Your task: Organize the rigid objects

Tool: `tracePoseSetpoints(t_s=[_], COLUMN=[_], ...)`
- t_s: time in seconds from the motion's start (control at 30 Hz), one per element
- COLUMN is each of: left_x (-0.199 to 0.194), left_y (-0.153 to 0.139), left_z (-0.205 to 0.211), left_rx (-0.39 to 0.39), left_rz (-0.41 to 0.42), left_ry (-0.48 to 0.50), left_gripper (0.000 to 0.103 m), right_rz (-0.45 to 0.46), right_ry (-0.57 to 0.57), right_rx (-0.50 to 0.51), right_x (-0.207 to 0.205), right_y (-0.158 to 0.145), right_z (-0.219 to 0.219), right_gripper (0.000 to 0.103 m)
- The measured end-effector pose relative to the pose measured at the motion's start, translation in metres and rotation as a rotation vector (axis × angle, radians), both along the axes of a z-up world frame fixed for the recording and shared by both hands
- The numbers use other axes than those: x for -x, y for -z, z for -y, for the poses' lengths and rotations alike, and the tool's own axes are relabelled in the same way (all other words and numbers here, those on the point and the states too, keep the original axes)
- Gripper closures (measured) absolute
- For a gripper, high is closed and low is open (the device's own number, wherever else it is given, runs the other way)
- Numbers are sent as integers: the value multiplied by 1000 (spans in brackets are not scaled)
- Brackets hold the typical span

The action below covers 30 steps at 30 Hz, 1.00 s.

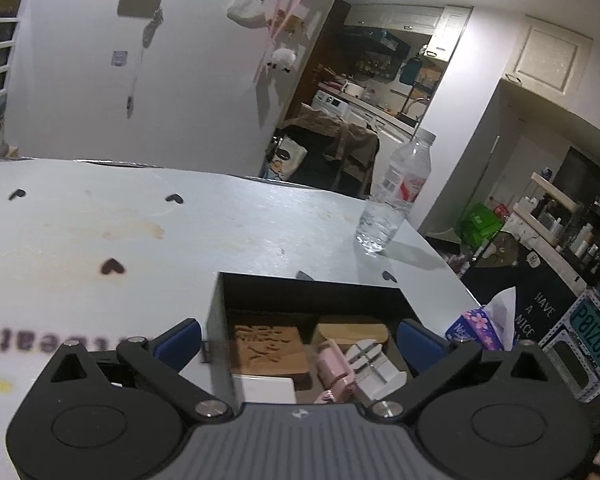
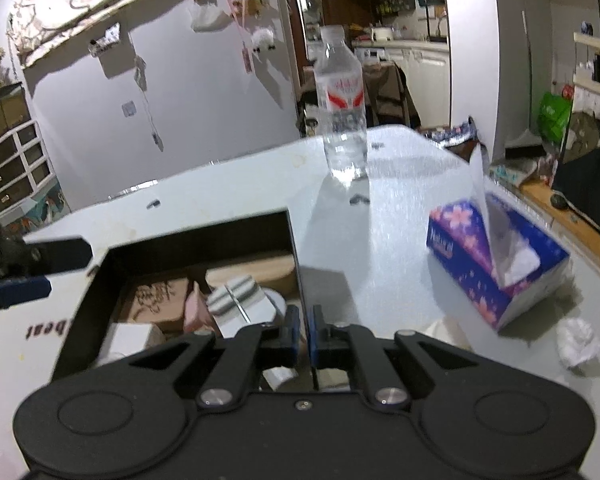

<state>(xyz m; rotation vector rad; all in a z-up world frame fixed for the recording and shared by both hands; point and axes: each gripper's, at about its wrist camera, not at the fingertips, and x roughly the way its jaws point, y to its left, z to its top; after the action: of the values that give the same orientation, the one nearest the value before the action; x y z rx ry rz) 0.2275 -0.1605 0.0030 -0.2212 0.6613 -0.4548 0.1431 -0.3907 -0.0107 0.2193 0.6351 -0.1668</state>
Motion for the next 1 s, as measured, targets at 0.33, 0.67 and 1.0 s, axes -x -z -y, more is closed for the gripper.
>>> tracePoseSetpoints(t_s=[0.33, 0.67, 1.0], left_x=[21, 63, 111], left_y=[-9, -14, -8], left_z=[-16, -22, -28], left_rx=[-81, -161, -208], left_rz=[45, 141, 204], left_ry=[-46, -66, -78], left_gripper=[0, 0, 0], right_rz=[102, 181, 246], right_ry=[-5, 14, 6], right_rx=[26, 96, 147], right_x=[27, 69, 111], right_y=[-25, -34, -35], right_z=[-6, -15, -25], right_gripper=[49, 19, 3])
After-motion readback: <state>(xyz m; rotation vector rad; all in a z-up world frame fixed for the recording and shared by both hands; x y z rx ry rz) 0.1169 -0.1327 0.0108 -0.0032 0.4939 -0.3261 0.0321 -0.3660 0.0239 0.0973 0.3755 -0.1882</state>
